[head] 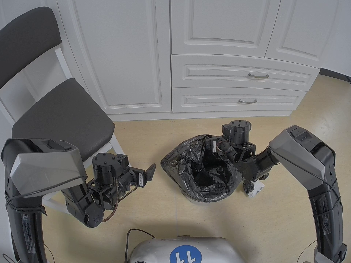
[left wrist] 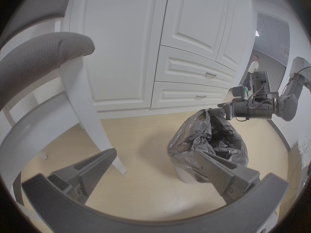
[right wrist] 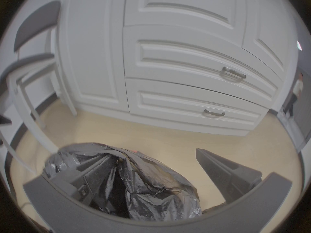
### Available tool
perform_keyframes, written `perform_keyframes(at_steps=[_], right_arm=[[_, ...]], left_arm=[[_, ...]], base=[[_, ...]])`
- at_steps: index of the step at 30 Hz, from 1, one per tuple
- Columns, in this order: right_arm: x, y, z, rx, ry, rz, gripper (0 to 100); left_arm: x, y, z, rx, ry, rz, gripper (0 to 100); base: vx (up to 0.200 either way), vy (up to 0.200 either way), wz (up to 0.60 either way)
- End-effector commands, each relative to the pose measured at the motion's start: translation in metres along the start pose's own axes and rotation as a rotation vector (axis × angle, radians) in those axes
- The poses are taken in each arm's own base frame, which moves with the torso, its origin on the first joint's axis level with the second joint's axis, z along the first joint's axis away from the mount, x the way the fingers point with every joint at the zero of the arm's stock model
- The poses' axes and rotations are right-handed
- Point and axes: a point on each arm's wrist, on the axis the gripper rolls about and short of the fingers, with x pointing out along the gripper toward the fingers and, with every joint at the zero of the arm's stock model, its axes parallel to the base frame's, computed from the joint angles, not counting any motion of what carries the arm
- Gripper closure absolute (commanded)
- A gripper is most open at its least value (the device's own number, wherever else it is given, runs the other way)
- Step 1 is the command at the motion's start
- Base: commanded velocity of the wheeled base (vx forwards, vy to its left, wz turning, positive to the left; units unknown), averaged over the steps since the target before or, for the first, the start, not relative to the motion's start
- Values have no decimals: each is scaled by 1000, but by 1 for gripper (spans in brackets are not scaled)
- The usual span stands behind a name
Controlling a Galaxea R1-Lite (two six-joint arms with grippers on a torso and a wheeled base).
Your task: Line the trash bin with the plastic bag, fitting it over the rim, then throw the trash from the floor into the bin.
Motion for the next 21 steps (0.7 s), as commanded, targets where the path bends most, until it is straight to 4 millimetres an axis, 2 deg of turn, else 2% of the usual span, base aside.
perform_keyframes(at_steps=[1, 4, 8, 12, 14, 16, 18, 19, 20, 21], right_arm=[[-3, 13, 5, 116, -73, 27, 0], [-2, 16, -5, 205, -100, 35, 0], [-11, 11, -15, 199, -48, 45, 0], [-25, 1, 0, 195, -37, 64, 0], [-35, -11, 14, 195, -33, 75, 0], [-39, -15, 18, 195, -29, 78, 0], [-50, -34, 29, 199, -25, 91, 0], [-50, -34, 29, 199, -25, 91, 0], [-55, -44, 34, 202, -25, 102, 0], [-56, -46, 34, 203, -24, 105, 0]], left_arm=[[11, -15, 3, 4, -35, -35, 0], [20, -29, 4, 11, -55, -68, 0], [35, -46, 9, 15, -81, -106, 0], [49, -60, 10, 25, -53, -124, 0], [58, -65, 10, 27, -51, -132, 0], [62, -68, 11, 28, -51, -135, 0], [70, -76, 9, 39, -24, -145, 0], [70, -76, 9, 39, -24, -145, 0], [73, -80, 7, 48, 3, -150, 0], [74, -80, 7, 49, 8, -150, 0]], base=[[0, 0, 0], [0, 0, 0], [0, 0, 0], [0, 0, 0], [0, 0, 0], [0, 0, 0], [0, 0, 0], [0, 0, 0], [0, 0, 0], [0, 0, 0]])
